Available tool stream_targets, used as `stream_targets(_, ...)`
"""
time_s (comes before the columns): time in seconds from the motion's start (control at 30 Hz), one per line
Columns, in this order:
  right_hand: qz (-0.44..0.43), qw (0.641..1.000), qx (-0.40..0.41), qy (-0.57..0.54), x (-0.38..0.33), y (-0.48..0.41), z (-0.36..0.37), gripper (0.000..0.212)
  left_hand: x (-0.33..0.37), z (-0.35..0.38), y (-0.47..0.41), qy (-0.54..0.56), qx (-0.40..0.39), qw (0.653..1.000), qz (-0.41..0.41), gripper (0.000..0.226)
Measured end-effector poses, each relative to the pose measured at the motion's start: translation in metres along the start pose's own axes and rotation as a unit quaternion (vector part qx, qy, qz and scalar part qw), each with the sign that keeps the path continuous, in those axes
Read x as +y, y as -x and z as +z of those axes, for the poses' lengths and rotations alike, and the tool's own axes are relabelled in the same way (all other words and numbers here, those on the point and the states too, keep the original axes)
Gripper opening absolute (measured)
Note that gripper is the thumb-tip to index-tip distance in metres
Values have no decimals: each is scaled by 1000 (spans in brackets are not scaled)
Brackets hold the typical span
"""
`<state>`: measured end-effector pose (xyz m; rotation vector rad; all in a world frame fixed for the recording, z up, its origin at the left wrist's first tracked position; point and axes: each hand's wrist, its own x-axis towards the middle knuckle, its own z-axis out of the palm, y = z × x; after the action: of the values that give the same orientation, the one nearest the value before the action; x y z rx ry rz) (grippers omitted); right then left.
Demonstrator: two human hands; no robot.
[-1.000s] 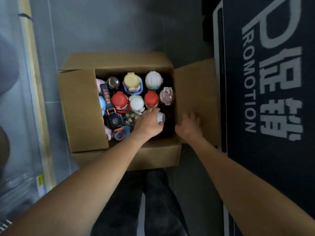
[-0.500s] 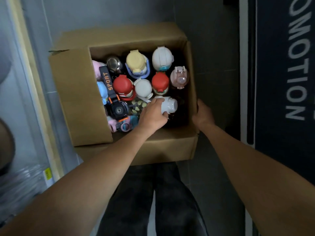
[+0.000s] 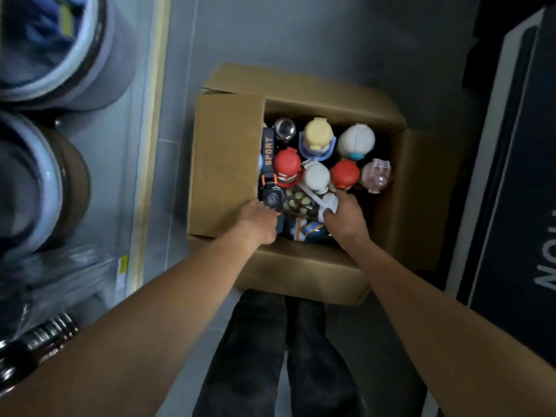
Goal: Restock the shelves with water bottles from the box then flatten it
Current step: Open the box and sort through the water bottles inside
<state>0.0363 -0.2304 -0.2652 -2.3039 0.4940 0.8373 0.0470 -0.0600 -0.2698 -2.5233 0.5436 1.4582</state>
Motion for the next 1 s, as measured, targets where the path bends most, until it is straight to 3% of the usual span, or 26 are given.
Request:
stream_targets(0.07,-25,999,-17,-16,-29,1,14,39,-11,5,9,-58,8,998,12,43)
stream_targets(0.13,-54,998,-18,-29,-50,2,27,39,-14,3,18,-74,71,994,23,36)
stream_targets(0.27,-64,997,-18,-45,-76,16,38,34,-27,4,53,65,213,974,-33,37)
stream_targets(0.43,-72,995,-66,2,-111,30,35,29,-75,15,98,176,335,905,-195,56)
stream_targets(0.53,-74,992,-100,30,-134,25,46,15,-108,26,106,280,252,886,-271,73)
stream_targets(0.67,-114,983,-118,75,-160,13,79,35,-143,55,84,454,146,819,-319,98)
stream_targets(0.8,-157,975,-115,109,-167,-1,115,33,-163,74,54,530,115,777,-319,114)
stream_targets(0.9,-168,971,-124,116,-161,-13,139,33,-167,84,37,584,102,744,-309,109)
stream_targets(1.0,-174,971,-124,111,-157,-21,153,35,-165,94,18,616,83,733,-276,87)
